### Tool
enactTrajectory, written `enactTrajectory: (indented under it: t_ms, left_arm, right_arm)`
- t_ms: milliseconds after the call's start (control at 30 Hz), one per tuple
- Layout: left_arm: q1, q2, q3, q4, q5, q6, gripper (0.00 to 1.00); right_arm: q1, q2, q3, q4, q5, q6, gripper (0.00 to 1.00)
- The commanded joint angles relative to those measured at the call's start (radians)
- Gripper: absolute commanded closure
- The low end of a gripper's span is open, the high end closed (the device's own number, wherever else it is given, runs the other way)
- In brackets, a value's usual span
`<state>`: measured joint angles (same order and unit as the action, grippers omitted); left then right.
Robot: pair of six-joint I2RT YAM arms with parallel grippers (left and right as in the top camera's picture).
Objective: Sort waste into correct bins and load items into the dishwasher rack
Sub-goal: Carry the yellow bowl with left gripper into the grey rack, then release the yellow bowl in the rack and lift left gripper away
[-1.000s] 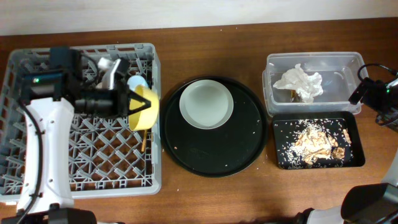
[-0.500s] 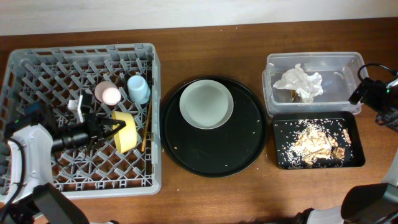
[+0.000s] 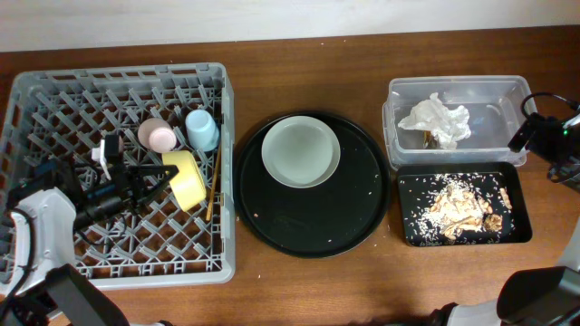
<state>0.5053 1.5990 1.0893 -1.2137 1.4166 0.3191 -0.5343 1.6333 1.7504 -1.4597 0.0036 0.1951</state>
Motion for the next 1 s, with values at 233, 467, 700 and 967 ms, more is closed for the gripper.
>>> enactTrajectory:
  t_ms: [233,467,700,967]
  left_arm:
    - [0.0,0.007,-0.108,0.033,-0.096,0.042,1.0]
    - [0.099,0.007,-0.112,0.051,-0.177,0.042,1.0]
    - [0.168,0.007,-0.111,0.072,-0.369,0.037,0.44]
    - [0.183,-0.001,-0.023,0.097,-0.394,-0.132,0.34]
  right_arm:
    - [-0.004,-0.004,0.01,-0.002,0.008,0.001,0.01]
    - [-0.004,-0.004,0.01,-0.002,0.008,0.001,0.01]
    - [-0.004,-0.004,0.01,-0.002,0.008,0.001,0.01]
    - [-0.004,-0.004,0.01,-0.002,0.008,0.001,0.01]
